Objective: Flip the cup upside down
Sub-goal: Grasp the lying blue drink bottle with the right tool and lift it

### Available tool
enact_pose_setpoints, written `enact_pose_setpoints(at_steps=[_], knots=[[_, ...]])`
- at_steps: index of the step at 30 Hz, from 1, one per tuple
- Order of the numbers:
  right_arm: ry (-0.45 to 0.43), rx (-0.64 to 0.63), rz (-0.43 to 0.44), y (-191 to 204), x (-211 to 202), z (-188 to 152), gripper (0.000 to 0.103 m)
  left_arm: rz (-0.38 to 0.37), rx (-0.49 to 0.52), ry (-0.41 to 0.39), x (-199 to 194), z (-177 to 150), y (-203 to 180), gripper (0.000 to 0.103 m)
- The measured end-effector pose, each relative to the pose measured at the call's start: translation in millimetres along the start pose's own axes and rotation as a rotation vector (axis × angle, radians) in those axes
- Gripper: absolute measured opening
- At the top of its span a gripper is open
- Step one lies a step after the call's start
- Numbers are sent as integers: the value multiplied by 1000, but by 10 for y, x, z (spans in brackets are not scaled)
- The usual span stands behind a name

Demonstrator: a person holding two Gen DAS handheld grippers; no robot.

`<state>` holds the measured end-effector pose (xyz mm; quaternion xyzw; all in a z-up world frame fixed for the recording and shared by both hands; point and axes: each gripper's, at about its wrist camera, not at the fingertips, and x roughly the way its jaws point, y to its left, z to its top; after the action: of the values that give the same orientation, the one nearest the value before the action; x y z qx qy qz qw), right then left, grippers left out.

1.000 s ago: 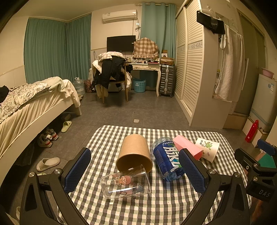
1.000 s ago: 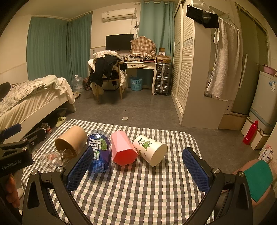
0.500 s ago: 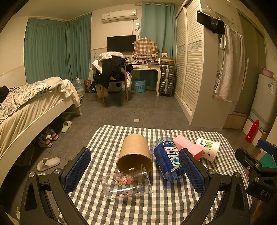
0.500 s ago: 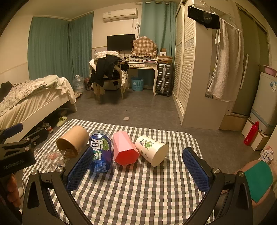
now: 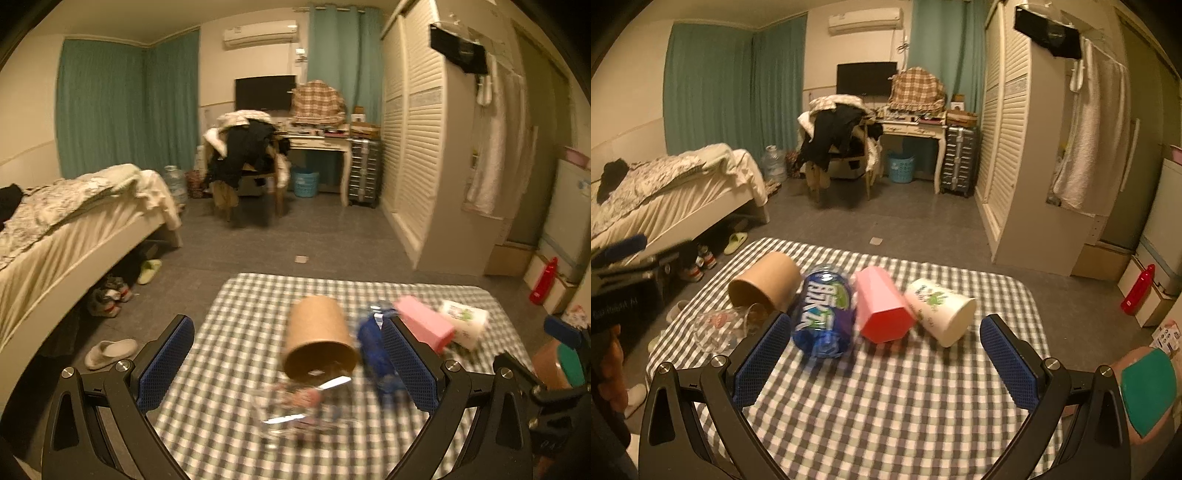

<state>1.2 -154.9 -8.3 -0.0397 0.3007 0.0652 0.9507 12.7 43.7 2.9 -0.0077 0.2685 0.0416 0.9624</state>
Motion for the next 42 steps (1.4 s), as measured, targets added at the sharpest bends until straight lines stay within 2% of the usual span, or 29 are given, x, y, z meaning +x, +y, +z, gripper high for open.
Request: enact_pose_setpoints(at_steps=[7, 14, 20, 25, 31, 42], knots=[[99, -19, 34, 316, 529, -33, 103, 78, -16, 44, 262, -34, 294, 103], [158, 4, 53, 440, 960, -92, 102, 53, -47, 92, 461, -67, 452, 103], [211, 1, 62, 523, 1255, -159, 88, 39, -49, 128, 578, -111, 448, 103], [253, 6, 55, 525, 1449, -194, 70, 27, -31, 141, 629, -153, 380, 103], [241, 1, 47, 461, 1301, -266, 69, 10, -12, 154, 661, -182, 291, 103], [284, -6, -3, 374, 534, -632, 69, -64, 28, 108, 361, -162, 31, 103]])
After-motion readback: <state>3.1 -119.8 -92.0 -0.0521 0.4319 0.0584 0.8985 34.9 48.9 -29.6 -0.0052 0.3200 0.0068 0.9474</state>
